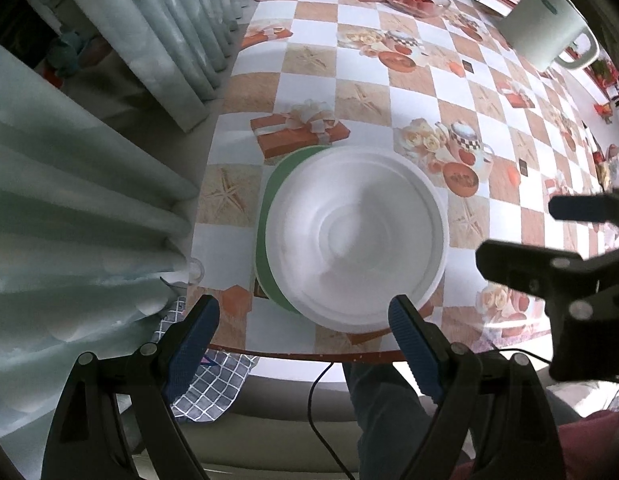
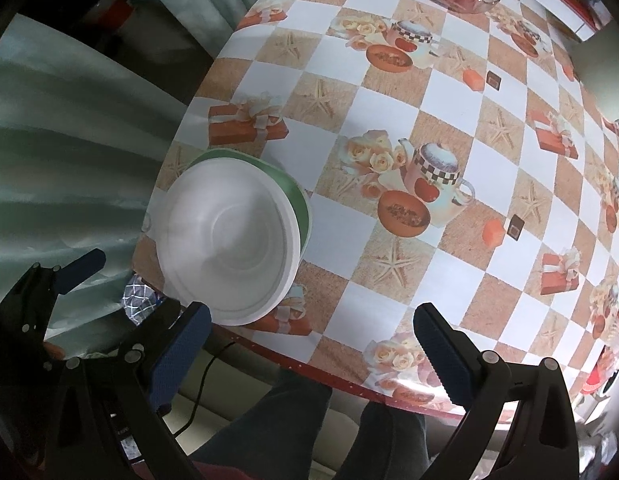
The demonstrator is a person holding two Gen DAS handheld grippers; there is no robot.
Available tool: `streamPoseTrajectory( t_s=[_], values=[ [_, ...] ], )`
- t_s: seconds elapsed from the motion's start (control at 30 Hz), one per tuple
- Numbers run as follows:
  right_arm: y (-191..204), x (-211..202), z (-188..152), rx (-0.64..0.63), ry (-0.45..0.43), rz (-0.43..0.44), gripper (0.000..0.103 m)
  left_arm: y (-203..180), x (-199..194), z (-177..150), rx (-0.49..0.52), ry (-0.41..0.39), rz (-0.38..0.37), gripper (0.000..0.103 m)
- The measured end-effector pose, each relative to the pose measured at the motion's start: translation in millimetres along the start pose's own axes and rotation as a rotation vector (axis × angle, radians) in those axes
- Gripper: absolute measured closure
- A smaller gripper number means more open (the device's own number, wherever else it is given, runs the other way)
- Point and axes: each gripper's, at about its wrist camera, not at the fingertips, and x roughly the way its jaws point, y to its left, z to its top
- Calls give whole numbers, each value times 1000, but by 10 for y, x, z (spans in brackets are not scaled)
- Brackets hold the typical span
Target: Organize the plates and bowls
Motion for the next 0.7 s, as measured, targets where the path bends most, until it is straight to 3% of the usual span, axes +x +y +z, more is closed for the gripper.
streamPoseTrajectory(
  t_s=[0.23,0.7],
  values=[
    [73,-63,11,-48,-16,-44,1,-38,-46,-27,17,1,14,14],
    [157,-120,80,-93,-17,-44,1,-26,-157,45,24,-11,50,14]
  ],
)
